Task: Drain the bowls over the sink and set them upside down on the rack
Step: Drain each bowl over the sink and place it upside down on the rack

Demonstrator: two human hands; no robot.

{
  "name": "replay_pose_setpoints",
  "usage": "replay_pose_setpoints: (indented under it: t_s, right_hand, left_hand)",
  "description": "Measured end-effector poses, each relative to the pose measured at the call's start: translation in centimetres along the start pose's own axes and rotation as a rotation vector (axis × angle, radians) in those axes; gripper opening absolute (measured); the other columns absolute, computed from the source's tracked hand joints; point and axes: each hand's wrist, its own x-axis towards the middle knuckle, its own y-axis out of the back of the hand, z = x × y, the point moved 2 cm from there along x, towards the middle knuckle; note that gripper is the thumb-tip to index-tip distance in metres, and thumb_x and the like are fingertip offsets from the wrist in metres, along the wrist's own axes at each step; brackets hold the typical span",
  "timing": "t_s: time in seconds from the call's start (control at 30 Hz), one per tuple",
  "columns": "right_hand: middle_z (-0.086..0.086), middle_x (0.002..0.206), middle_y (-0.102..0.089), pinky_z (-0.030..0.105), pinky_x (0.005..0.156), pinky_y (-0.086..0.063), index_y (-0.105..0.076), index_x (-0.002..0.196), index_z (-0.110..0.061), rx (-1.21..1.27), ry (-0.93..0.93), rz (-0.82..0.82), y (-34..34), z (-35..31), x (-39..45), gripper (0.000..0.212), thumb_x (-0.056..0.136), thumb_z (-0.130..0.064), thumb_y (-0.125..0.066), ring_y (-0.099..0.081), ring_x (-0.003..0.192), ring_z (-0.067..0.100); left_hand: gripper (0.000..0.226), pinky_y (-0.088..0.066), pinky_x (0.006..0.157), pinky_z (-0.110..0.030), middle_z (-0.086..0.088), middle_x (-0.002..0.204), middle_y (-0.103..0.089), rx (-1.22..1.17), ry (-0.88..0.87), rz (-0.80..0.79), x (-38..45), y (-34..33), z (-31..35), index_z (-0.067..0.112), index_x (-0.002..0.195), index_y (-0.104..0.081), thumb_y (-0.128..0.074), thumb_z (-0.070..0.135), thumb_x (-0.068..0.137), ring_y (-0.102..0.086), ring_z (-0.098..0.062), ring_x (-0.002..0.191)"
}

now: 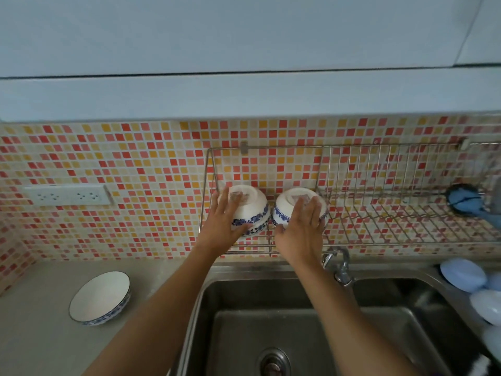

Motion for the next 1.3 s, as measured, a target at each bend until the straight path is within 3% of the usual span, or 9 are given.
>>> replay_pose_setpoints:
  t_s: [0.3, 0.43, 0.53, 0.7, 0.83, 0.97, 1.13, 1.23, 1.3]
  right_hand:
    - [0.020, 0.162, 0.005, 0.054, 0.120, -0.013, 0.002, 0.154, -0.006, -0.040, 0.041, 0.023, -1.0, 0.4, 0.4, 0.083, 0.094, -0.043, -0.040, 0.004, 0.149, 0.037]
    - [0.020, 0.161, -0.008, 0.061, 0.114, -0.023, -0.014, 0.154, -0.017, -0.069, 0.074, 0.054, -1.0, 0.6, 0.6, 0.076, 0.090, -0.035, -0.052, -0.006, 0.148, 0.041]
    - [0.017, 0.157, -0.026, 0.062, 0.111, -0.030, -0.032, 0.147, -0.019, 0.099, 0.099, 0.132, -0.2, 0.3, 0.0, 0.069, 0.086, -0.023, -0.064, -0.021, 0.144, 0.040]
    - [0.019, 0.145, -0.035, 0.036, 0.102, -0.034, -0.058, 0.123, -0.004, 0.450, 0.268, 0.311, -0.4, -5.7, -10.6, 0.041, 0.082, -0.006, -0.064, -0.035, 0.134, 0.033]
    - [0.001, 0.117, -0.054, 0.030, 0.083, -0.052, -0.061, 0.116, -0.015, 0.578, 0.336, -0.171, -8.9, -14.5, -18.4, 0.035, 0.084, -0.001, -0.066, -0.061, 0.101, 0.018]
    - [0.005, 0.117, -0.059, 0.040, 0.087, -0.053, -0.046, 0.136, -0.023, 0.577, 0.039, -0.636, -18.5, -22.7, -19.5, 0.048, 0.091, -0.020, -0.064, -0.059, 0.099, 0.018]
    - [0.015, 0.129, -0.059, 0.033, 0.085, -0.048, -0.028, 0.148, -0.021, 0.517, -0.241, -0.846, -27.6, -29.9, -17.1, 0.069, 0.091, -0.049, -0.057, -0.060, 0.109, 0.033]
    - [0.018, 0.107, -0.066, 0.027, 0.052, -0.047, -0.036, 0.134, -0.014, 0.593, -0.407, -0.933, -31.1, -32.8, -16.6, 0.058, 0.092, -0.049, -0.054, -0.065, 0.067, 0.027]
    - [0.017, 0.093, -0.068, 0.026, 0.046, -0.045, -0.040, 0.126, -0.012, 0.580, -0.453, -0.937, -32.7, -33.6, -16.4, 0.043, 0.094, -0.038, -0.051, -0.060, 0.051, 0.022]
  left_hand:
    - [0.063, -0.024, 0.116, -0.048, 0.006, 0.160, -0.001, -0.014, 0.018, 0.023, -0.6, 0.0, 0.3, 0.029, 0.150, -0.012, -0.036, 0.052, 0.096, 0.006, -0.013, 0.146]
    - [0.063, -0.016, 0.118, -0.046, 0.004, 0.160, 0.004, 0.045, 0.045, 0.056, -3.6, -0.1, 0.8, 0.026, 0.151, 0.000, -0.027, 0.050, 0.099, 0.009, -0.016, 0.146]
    - [0.059, 0.003, 0.120, -0.035, -0.002, 0.160, -0.003, 0.058, -0.077, 0.163, -9.3, 0.4, -0.3, 0.022, 0.151, -0.013, -0.034, 0.043, 0.100, 0.011, -0.016, 0.146]
    - [0.054, -0.002, 0.120, -0.041, 0.003, 0.160, -0.002, -0.106, 0.351, 0.182, -17.8, 1.1, -12.7, 0.029, 0.148, -0.019, -0.029, 0.048, 0.098, 0.010, -0.015, 0.146]
    - [0.050, -0.020, 0.117, -0.045, -0.010, 0.157, -0.017, -0.148, 0.627, 0.205, -21.3, 3.0, -23.6, 0.016, 0.144, -0.031, -0.036, 0.036, 0.099, -0.013, -0.027, 0.145]
    - [0.052, -0.020, 0.115, -0.039, -0.014, 0.155, -0.022, -0.234, 0.814, 0.169, -23.2, 4.3, -32.7, 0.009, 0.145, -0.027, -0.038, 0.029, 0.099, -0.019, -0.029, 0.143]
    - [0.053, -0.023, 0.110, -0.035, -0.021, 0.150, -0.030, -0.343, 0.964, -0.009, -23.4, 4.0, -40.1, 0.000, 0.144, -0.024, -0.038, 0.026, 0.100, -0.030, -0.032, 0.138]
    - [0.050, -0.030, 0.107, -0.039, -0.023, 0.144, -0.039, -0.395, 0.967, -0.083, -22.9, 3.3, -41.7, -0.002, 0.142, -0.028, -0.037, 0.025, 0.100, -0.038, -0.036, 0.132]
    - [0.047, -0.036, 0.104, -0.040, -0.023, 0.139, -0.046, -0.440, 0.968, -0.090, -22.7, 2.7, -41.9, -0.001, 0.139, -0.033, -0.039, 0.024, 0.100, -0.045, -0.037, 0.126]
